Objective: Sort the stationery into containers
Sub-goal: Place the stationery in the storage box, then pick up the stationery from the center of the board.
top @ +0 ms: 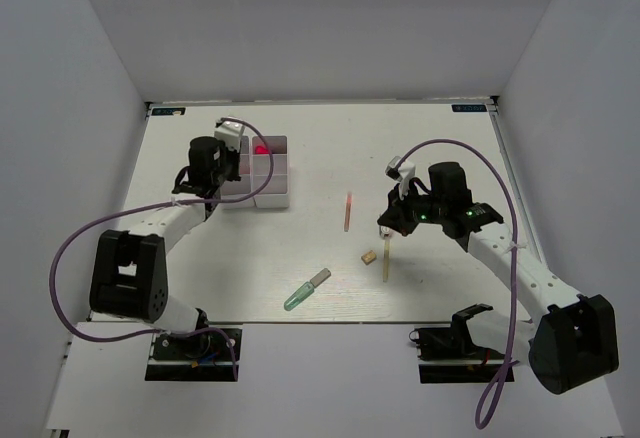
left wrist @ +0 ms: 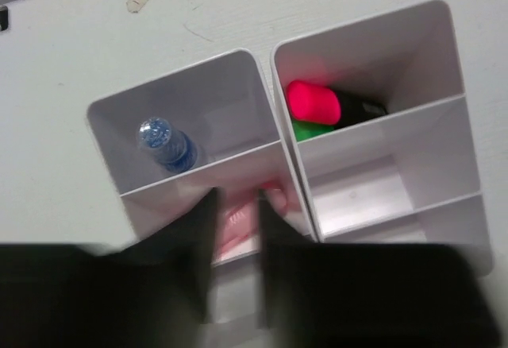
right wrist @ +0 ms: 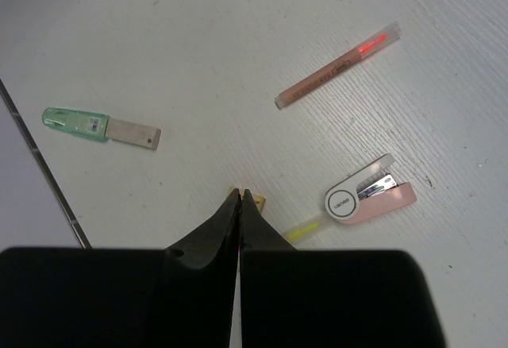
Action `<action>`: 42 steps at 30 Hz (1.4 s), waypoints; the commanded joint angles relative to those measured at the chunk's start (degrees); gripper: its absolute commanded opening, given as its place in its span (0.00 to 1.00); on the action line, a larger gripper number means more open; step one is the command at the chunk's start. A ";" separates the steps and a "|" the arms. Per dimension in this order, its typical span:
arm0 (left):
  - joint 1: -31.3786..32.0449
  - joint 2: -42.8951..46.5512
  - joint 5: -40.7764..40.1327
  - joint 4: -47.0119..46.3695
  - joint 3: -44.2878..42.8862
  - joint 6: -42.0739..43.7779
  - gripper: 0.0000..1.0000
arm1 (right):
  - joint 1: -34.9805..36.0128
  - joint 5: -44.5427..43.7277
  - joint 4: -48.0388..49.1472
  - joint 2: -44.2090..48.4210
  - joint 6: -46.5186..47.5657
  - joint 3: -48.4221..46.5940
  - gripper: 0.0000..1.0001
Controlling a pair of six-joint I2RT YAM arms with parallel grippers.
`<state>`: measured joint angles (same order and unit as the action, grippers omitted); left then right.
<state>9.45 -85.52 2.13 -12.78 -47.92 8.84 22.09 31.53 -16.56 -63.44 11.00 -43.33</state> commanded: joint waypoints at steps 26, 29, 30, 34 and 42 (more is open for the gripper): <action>49.69 13.62 -11.43 56.29 -0.86 -30.99 0.63 | -0.47 -1.82 -7.97 -3.71 3.23 -5.45 0.50; 52.94 11.96 -15.66 54.35 0.63 -31.96 0.65 | 0.14 -2.00 -8.14 -3.80 3.41 -5.62 0.50; 53.38 11.78 -16.19 53.74 0.81 -32.39 0.65 | -0.37 -2.00 -8.23 -3.97 3.41 -5.62 0.50; 55.49 7.31 -19.44 50.32 2.39 -32.75 0.67 | -0.64 -2.08 -8.32 -4.15 3.67 -5.62 0.50; 55.06 2.73 -16.46 40.46 3.89 -31.25 0.67 | -0.73 -2.09 -8.32 -4.50 3.67 -5.80 0.50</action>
<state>64.62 -82.17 -14.33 33.08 -43.44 -22.52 21.76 29.69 -24.18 -67.66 14.00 -46.72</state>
